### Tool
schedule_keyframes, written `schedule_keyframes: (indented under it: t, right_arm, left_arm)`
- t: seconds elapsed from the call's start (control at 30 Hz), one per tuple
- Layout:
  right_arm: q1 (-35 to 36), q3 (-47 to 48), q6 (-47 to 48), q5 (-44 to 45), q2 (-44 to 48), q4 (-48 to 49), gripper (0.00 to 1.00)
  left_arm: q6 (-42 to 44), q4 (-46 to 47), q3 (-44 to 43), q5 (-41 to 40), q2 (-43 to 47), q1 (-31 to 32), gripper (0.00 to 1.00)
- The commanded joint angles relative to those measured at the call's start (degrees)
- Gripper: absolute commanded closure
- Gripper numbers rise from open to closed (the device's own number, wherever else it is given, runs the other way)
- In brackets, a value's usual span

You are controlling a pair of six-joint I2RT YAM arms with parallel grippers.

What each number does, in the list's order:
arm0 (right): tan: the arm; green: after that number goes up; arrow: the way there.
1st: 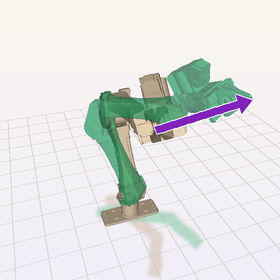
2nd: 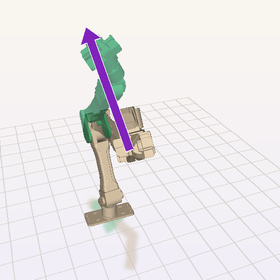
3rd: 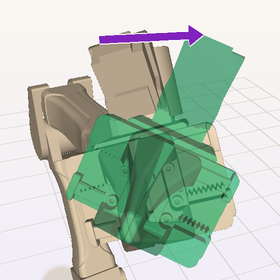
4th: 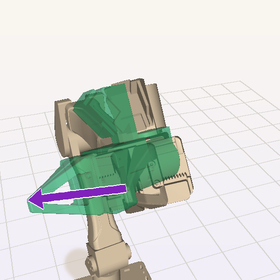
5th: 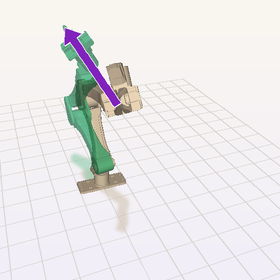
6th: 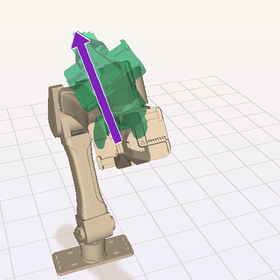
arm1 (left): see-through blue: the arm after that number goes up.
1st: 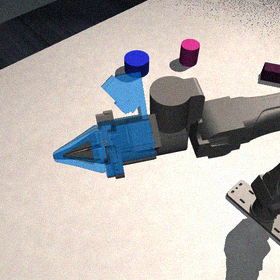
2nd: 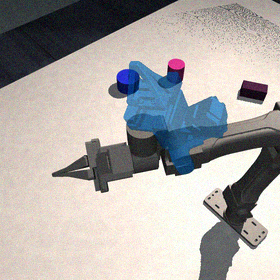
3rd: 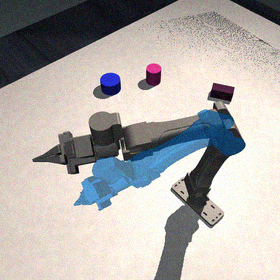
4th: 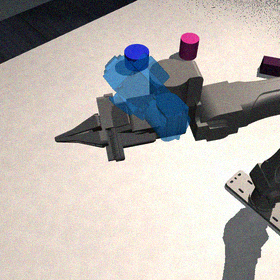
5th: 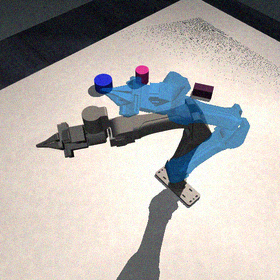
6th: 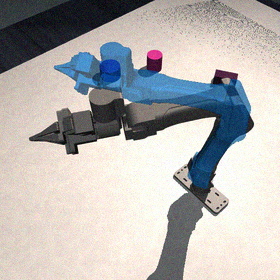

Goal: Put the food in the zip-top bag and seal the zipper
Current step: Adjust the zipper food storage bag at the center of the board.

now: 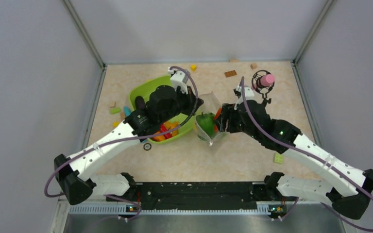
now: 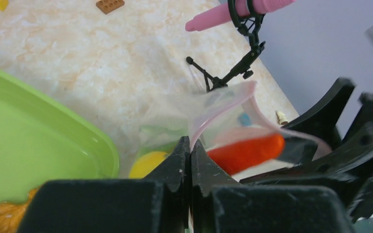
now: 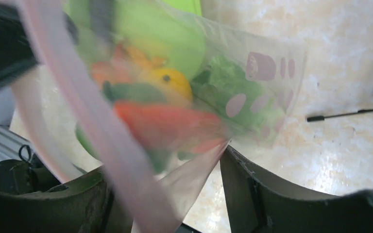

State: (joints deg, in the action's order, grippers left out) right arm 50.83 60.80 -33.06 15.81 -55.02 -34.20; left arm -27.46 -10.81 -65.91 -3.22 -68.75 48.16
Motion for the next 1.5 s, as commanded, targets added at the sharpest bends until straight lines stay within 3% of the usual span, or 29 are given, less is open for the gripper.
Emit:
schedule_keyframes:
  t: [0.0,0.23,0.33,0.57,0.87,0.97,1.07,1.27,1.47]
  right_arm:
    - [-0.3,4.74,-4.47,2.33,-1.91,-8.76,0.44]
    - [-0.38,5.3,-7.08,5.93,1.96,-10.91,0.49]
    - [-0.37,5.08,-7.25,8.55,2.08,-8.97,0.67]
    - [-0.97,8.62,-6.4,17.18,-3.29,-5.09,1.0]
    - [-10.04,10.22,-2.53,10.84,-11.66,8.09,1.0]
    - [-10.56,11.53,-1.13,10.98,-14.05,12.25,1.0]
    - [-10.55,9.26,-2.67,11.79,-14.84,13.56,1.0]
    - [-10.56,-5.71,-12.2,11.72,-12.95,13.44,0.96]
    - [-10.56,-11.61,-17.84,10.42,-8.07,11.06,0.94]
  left_arm:
    - [2.73,1.69,-10.35,-2.23,-2.63,0.18,1.0]
    - [13.74,-3.49,-25.07,-9.21,-11.36,-0.34,1.0]
    - [16.77,-6.26,-31.96,-6.96,-16.34,-1.59,1.0]
    - [21.78,-16.83,-48.83,0.53,-28.42,-5.45,1.0]
    - [25.22,-15.74,-60.69,2.71,-35.55,-9.28,1.0]
    - [22.59,-12.85,-61.83,11.25,-37.79,-13.89,1.0]
    - [23.28,-11.07,-57.01,19.0,-37.38,-15.39,1.0]
    - [26.48,-3.25,-31.73,43.36,-32.92,-14.94,1.0]
    - [18.77,-1.25,-24.98,41.05,-30.75,-12.79,1.0]
